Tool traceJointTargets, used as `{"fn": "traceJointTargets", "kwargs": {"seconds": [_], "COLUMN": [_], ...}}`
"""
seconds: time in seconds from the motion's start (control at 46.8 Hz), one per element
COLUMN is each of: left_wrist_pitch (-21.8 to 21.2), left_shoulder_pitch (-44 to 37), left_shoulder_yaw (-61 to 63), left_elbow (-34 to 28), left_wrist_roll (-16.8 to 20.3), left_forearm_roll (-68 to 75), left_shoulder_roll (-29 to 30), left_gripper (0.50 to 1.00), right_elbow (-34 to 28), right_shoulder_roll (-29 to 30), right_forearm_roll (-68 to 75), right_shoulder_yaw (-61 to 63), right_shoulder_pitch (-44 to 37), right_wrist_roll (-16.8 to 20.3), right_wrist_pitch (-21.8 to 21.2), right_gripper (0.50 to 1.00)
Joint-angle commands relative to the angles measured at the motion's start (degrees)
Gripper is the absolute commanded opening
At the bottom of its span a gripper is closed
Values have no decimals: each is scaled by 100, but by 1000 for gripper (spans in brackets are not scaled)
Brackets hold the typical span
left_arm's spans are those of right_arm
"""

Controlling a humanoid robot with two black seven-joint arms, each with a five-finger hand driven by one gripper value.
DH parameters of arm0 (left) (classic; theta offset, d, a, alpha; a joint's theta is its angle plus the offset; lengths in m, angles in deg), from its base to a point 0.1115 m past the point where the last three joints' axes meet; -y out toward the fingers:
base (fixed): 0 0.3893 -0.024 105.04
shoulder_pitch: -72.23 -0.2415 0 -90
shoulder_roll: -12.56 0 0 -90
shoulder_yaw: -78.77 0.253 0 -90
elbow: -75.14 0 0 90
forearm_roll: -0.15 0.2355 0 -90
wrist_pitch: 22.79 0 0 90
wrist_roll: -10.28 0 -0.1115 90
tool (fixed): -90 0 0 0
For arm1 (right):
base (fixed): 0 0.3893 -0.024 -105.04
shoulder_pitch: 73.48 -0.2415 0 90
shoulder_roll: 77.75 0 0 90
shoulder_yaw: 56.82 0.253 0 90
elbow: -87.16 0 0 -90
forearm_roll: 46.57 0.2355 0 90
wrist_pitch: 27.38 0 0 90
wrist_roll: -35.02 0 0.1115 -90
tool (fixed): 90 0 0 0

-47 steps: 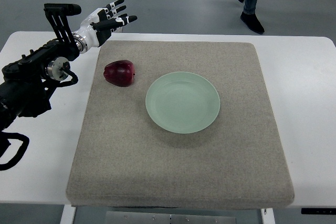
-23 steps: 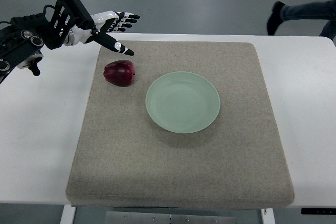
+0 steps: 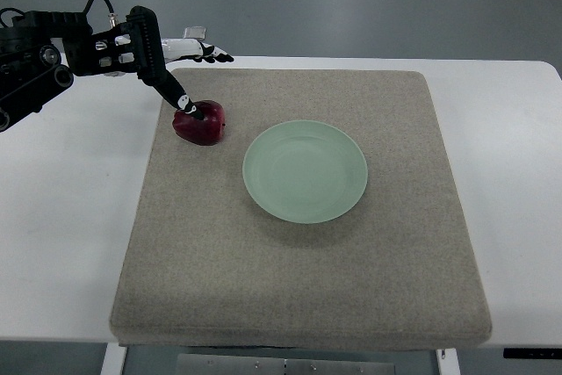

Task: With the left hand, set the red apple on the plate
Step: 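Lower the left hand fingers down onto the red apple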

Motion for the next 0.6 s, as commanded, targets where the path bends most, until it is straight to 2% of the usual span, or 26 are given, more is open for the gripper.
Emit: {"fn": "traceJointTargets", "kwargs": {"seconds": [0.0, 0.064, 0.342, 0.577], "left_wrist_pitch": [308, 545, 941, 880], "left_shoulder_pitch": [128, 189, 224, 145], "left_shoulder_yaw": [-1, -1, 52, 122], "left_elbow": [253, 332, 333, 280], "left_wrist_roll": [1, -8, 1, -8], "left_forearm_roll": [12, 20, 64, 495], "left_shoulder_roll": [165, 245, 333, 254], "left_gripper": [994, 994, 994, 994], "right_elbow": [0, 0, 0, 0], "right_shoulder_roll": [0, 0, 0, 0], "right_forearm_roll": [0, 0, 0, 0], "right_shoulder_yaw": [0, 0, 0, 0], "right_shoulder_pitch": [0, 0, 0, 0], "right_wrist_roll": [0, 0, 0, 0], "right_wrist_pitch": [0, 0, 0, 0], "right_gripper": [964, 964, 964, 964]}}
